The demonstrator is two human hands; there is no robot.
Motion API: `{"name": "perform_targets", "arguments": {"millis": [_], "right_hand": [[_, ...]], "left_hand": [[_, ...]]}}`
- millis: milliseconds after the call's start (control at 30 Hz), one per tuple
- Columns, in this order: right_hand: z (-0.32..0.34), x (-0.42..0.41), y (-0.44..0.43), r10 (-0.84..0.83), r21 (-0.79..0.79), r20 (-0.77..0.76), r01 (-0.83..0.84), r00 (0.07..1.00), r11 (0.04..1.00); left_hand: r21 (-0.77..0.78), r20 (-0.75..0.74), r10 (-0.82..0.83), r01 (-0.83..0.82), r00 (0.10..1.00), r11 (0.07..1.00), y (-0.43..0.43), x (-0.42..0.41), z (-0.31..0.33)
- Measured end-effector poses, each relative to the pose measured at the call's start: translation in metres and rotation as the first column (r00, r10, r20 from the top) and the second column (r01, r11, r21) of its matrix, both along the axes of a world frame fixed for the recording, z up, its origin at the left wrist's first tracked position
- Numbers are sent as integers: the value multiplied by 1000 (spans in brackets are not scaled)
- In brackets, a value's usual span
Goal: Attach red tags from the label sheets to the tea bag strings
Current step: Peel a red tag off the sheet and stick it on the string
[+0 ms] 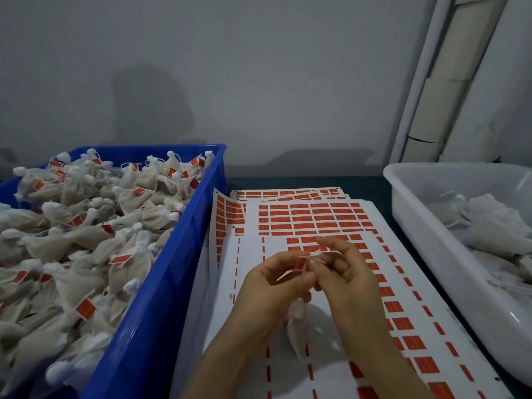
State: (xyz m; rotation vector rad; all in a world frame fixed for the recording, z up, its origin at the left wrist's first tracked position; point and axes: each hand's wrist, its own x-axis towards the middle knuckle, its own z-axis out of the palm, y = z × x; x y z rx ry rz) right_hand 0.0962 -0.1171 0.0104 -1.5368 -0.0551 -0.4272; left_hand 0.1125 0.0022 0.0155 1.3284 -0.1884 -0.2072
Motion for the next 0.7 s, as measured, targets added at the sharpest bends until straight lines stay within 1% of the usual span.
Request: {"name": "perform_targets", "arguments": {"millis": [133,200,300,400,467,600,700], "right_hand": [[0,0,0,8,-44,21,-7,1000,999],[0,0,1,9,-73,29,-7,1000,997],[-1,1,1,4,-98,25,-2,1000,995],[-2,3,0,1,-86,-2,-2,1000,996],[-3,3,0,14,-70,-30,-16,999,997],[-3,4,0,25,-82,-38,-28,999,996],[-4,3,0,18,-113,-31,-21,999,993]], "left_hand": [[-78,-44,99,-103,994,992,1,1,-2],[-85,-53,129,-134,990,987,1,1,-3],[-69,-44,187,-190,981,979,0,2,-3],[-40,-11,235,-236,972,971,0,1,-4],[-21,7,244,-244,970,970,-1,1,-4],[-22,12,263,-262,965,965,-2,3,-4],[21,77,328,-331,941,944,-2,2,-6]]}}
